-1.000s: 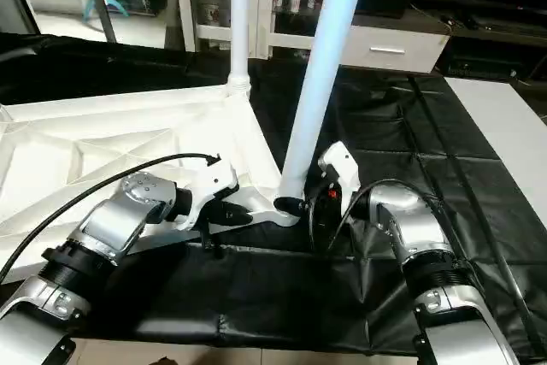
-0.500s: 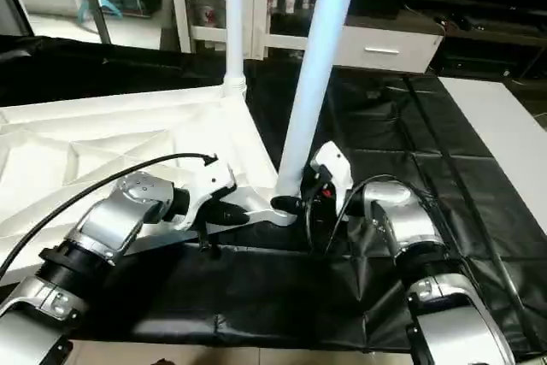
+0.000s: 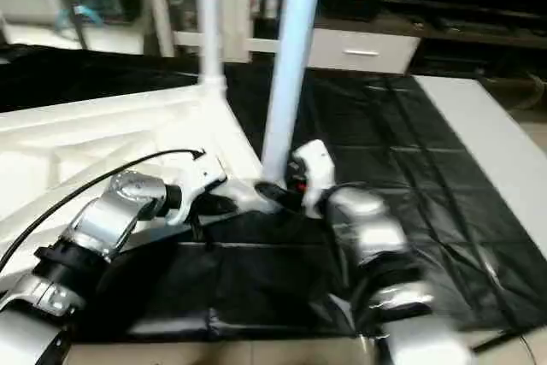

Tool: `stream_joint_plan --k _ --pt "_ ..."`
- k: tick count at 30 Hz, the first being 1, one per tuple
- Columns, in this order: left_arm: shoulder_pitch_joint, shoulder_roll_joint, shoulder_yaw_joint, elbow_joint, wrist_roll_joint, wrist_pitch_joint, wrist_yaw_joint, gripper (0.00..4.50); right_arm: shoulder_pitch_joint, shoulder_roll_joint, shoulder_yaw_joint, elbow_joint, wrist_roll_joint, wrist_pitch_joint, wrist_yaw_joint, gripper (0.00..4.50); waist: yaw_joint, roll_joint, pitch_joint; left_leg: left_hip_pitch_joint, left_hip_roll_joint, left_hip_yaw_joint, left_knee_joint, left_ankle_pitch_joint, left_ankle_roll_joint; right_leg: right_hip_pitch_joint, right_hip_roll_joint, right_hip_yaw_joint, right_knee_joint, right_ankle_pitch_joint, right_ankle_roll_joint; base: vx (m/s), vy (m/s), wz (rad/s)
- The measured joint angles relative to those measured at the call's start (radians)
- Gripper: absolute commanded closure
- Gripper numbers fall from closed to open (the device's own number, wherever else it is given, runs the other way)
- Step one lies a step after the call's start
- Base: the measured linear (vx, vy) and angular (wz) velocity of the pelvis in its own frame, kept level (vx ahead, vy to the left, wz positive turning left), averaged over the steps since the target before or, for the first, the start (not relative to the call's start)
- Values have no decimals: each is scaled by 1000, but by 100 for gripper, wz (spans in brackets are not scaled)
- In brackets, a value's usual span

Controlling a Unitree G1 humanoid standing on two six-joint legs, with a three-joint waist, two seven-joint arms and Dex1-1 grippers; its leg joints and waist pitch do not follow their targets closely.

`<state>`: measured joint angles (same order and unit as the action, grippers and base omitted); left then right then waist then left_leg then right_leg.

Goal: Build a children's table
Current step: Rotate leg to tighten

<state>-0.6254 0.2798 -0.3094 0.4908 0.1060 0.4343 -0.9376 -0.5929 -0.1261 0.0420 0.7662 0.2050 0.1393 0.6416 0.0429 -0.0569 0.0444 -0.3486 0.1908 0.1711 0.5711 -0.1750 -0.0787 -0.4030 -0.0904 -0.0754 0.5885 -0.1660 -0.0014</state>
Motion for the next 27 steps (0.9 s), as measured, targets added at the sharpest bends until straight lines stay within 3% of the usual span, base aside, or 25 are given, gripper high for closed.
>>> stream_joint_plan --k 6,9,11,20,23,27 --pt "-31 -33 21 58 14 -1 96 450 -18 173 -55 -13 -4 9 -421 194 -16 0 0 0 1 -13 0 0 0 0 -2 -21 -21 0 0 0 0 0" --pt "-47 -54 23 84 21 -9 124 450 -37 250 -84 -10 -7 -1 -633 194 -15 2 2 -1 1 -14 -1 0 0 -1 -2 -22 -27 0 0 0 0 0" --pt "-55 -75 22 98 25 -19 141 450 -38 251 -79 -11 -9 -19 -708 195 -9 3 3 -2 -1 -14 -1 0 0 0 -2 -21 -29 0 0 0 0 0" --pt "-59 -83 23 102 17 -44 146 450 -37 263 -74 -9 -6 -69 -728 196 -6 5 4 -3 1 -6 -5 0 -1 -2 -2 -15 -26 20 -7 0 0 0" --pt "-60 -81 27 98 6 -49 136 450 -22 249 -66 -29 -28 -88 -716 126 -2 6 4 -4 1 -3 -10 0 -1 -5 -2 -15 -22 25 -7 0 0 0" --pt "-50 -81 18 80 -5 -51 78 450 17 191 -67 -146 -37 -88 -664 106 33 7 5 -4 3 0 -15 -1 -3 -7 -3 -14 -14 18 -5 0 0 0"
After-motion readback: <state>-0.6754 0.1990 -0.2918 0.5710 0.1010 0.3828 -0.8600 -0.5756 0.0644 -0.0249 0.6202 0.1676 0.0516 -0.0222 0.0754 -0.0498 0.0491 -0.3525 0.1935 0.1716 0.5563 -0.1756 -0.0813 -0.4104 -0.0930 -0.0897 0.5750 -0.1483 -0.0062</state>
